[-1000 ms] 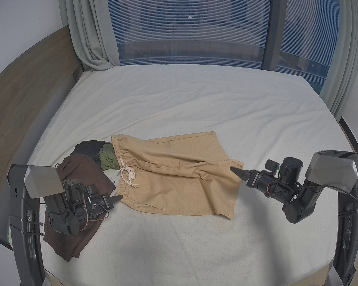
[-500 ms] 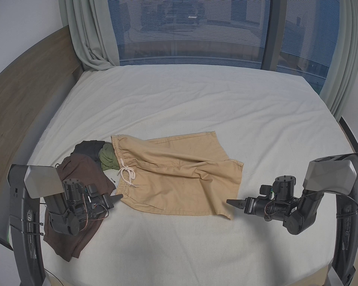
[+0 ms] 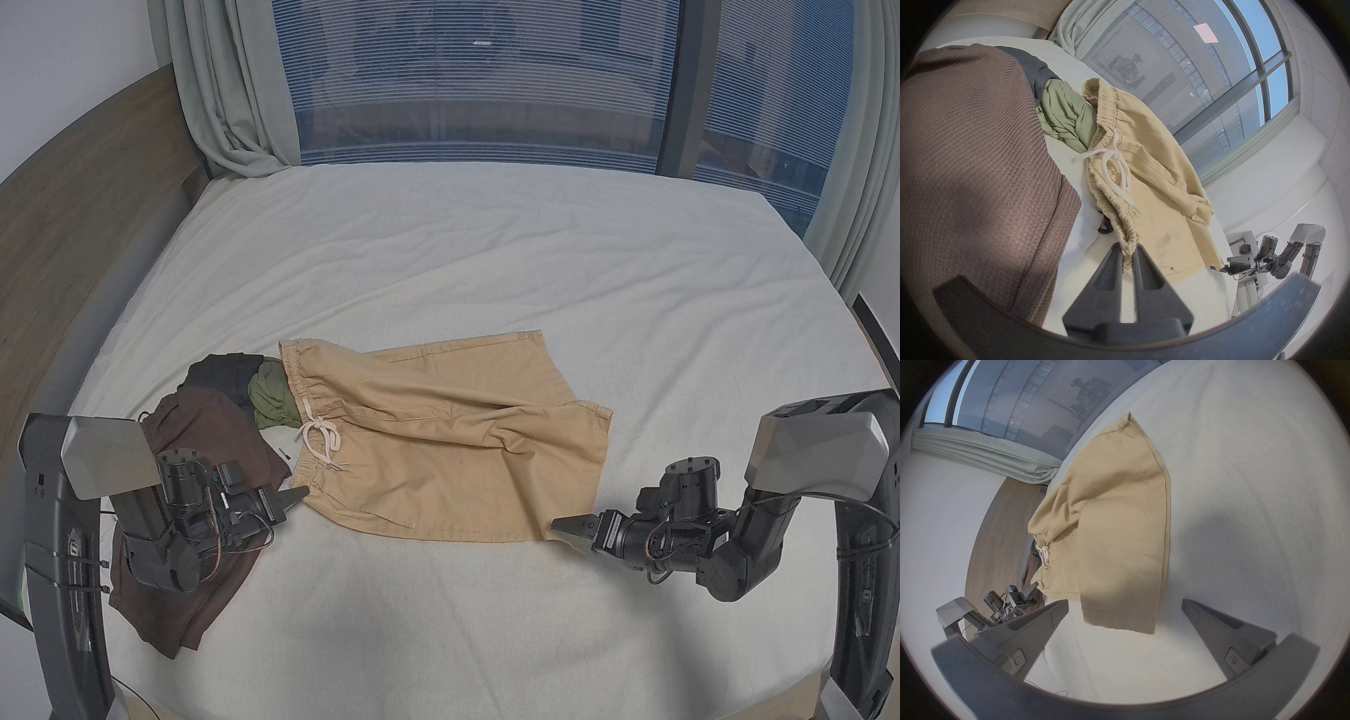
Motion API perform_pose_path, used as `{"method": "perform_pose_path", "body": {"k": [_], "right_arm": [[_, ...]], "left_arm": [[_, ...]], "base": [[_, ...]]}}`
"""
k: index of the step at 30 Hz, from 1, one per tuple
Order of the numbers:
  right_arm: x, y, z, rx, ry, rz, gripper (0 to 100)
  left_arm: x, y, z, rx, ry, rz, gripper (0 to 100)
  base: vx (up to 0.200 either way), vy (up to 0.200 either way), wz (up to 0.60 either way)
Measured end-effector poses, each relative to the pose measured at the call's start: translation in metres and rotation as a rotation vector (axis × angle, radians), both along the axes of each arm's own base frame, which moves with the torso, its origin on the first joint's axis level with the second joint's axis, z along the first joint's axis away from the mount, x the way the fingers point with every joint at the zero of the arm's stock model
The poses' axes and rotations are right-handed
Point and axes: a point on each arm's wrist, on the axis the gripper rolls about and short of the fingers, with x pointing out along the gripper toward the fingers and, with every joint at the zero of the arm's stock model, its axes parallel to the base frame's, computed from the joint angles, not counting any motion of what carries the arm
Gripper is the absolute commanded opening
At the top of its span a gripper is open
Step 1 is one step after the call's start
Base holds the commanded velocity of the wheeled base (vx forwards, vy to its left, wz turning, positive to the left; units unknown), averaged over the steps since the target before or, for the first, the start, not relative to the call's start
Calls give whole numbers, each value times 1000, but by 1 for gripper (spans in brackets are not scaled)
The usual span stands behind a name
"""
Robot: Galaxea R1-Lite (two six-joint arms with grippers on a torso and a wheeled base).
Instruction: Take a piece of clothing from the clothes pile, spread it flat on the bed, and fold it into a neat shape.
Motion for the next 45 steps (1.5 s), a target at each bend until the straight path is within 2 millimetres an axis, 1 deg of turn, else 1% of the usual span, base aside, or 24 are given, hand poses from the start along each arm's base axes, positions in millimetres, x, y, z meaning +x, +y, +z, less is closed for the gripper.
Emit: {"method": "perform_pose_path", "body": {"k": [7,13,14,26,37,41,45], "right_arm": [[2,12,-1,18,17,-53,100],[1,13,-1,27,27,-59,100],[1,13,-1,29,29,-61,0],[-4,11,4,54,58,-136,0],[-22,-2,15,20,59,-155,0],[-26,-9,16,-30,38,-133,0],[-30,-15,14,-77,28,-111,0]], "left_arm": [[0,0,0,0,-1,0,0],[1,0,0,0,-3,0,0],[1,0,0,0,-2,1,0],[2,2,0,0,-5,6,0],[0,5,1,-10,2,9,0],[-6,8,7,-17,21,10,0],[-22,11,13,-30,58,-1,0]], "base": [[0,0,0],[0,0,0],[0,0,0],[0,0,0],[0,0,0],[0,0,0],[0,0,0]]}}
